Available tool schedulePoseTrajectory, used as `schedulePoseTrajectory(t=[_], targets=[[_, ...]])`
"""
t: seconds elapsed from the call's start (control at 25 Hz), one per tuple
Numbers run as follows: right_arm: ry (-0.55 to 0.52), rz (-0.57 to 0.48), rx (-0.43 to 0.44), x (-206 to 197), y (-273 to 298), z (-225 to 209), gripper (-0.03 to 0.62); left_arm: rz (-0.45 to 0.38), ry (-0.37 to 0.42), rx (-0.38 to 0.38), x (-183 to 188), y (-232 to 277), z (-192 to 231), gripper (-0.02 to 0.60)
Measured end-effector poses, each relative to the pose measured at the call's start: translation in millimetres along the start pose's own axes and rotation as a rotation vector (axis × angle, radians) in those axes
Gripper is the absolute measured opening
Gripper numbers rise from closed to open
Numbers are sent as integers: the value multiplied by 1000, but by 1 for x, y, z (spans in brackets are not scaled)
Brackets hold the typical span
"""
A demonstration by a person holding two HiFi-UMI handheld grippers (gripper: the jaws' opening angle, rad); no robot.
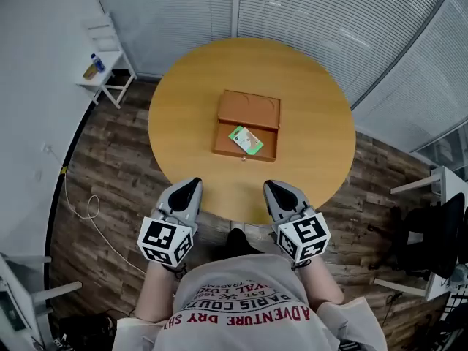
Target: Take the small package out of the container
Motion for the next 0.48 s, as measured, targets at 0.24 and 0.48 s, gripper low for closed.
schedulePoseTrajectory(t=[0.24, 0.48], targets=[[-21, 59, 41, 18, 69, -59, 9, 26, -37, 30, 9, 76, 37, 11], [-2, 155, 40, 9, 116, -91, 9, 69, -71, 2, 0, 123, 65, 11]])
Point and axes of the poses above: the fingertips, and each gripper's own axes: y forward along the fingers, z to its left, x out of its top, the point moved 8 cm from there along -y, backward along the fingers, and after that the axes turned 1 degree about x, right-handed, at the moved point
